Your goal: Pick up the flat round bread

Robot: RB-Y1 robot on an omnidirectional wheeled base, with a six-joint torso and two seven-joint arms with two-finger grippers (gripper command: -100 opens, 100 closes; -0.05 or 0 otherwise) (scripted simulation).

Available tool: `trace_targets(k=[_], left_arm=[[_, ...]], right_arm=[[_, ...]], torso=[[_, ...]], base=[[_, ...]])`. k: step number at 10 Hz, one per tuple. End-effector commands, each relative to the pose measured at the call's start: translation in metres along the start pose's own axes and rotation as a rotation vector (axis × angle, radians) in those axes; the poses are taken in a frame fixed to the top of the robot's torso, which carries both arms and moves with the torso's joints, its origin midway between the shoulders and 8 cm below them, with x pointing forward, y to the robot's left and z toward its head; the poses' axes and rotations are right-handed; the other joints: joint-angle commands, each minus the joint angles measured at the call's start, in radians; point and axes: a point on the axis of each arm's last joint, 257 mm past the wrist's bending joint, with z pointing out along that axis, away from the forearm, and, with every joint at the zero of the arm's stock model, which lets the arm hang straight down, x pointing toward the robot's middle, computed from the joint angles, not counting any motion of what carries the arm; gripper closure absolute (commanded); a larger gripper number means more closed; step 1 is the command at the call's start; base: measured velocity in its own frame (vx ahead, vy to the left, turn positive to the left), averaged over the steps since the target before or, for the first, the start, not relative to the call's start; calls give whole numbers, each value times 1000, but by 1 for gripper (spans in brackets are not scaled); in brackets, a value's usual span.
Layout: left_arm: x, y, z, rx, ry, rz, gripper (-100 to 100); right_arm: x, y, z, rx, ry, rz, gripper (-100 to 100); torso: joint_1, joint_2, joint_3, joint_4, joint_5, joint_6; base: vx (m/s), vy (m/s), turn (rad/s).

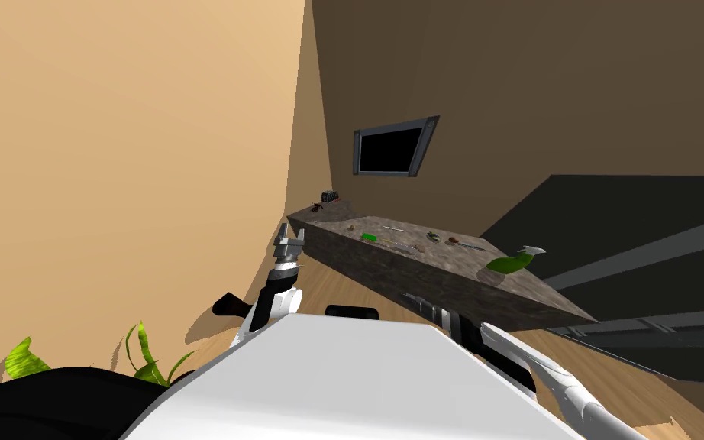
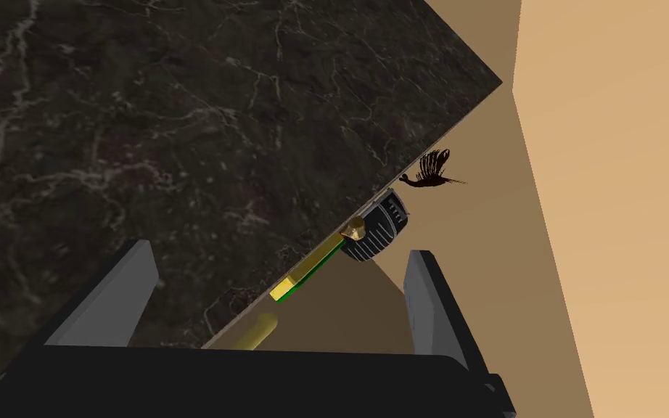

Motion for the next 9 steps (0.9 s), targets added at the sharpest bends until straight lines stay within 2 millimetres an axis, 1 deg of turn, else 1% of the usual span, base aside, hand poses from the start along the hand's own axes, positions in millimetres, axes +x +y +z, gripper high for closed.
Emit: trace_targets(k=[1, 2, 3, 4, 5, 6, 7, 8, 9], left_arm=[[0, 0, 0, 0, 0, 0, 0], [0, 0, 0, 0, 0, 0, 0], [0, 0, 0, 0, 0, 0, 0], [0, 0, 0, 0, 0, 0, 0], [0, 0, 0, 0, 0, 0, 0], [0, 0, 0, 0, 0, 0, 0], [0, 0, 0, 0, 0, 0, 0], [0, 0, 0, 0, 0, 0, 0], [0, 0, 0, 0, 0, 0, 0]], right_arm=[[5, -13, -4, 31, 18, -3, -100], [21, -36, -26, 88, 86, -18, -100], [21, -42, -29, 101, 90, -18, -100], [34, -57, -49, 143, 155, -35, -100], [35, -68, -58, 171, 160, -33, -100], [48, -87, -82, 223, 222, -41, -100], [46, -93, -89, 241, 229, -47, -100], [57, -110, -116, 292, 289, -55, -100], [54, -115, -123, 309, 296, -60, -100]], torso=[[0, 0, 0, 0, 0, 0], [0, -1, 0, 0, 0, 0], [0, -1, 0, 0, 0, -1], [0, -1, 0, 0, 0, 0], [0, -1, 0, 0, 0, -1], [0, -1, 0, 0, 0, 0], [0, -1, -1, 0, 0, -1], [0, -1, -1, 0, 0, 0], [0, -1, -1, 0, 0, -1]], base=[[-6, -2, -31], [-16, 8, 262], [-17, 0, 134], [-17, 6, 215], [-13, 0, 123], [-11, 2, 190], [-9, -1, 146], [-5, 0, 278], [-1, -8, 88]])
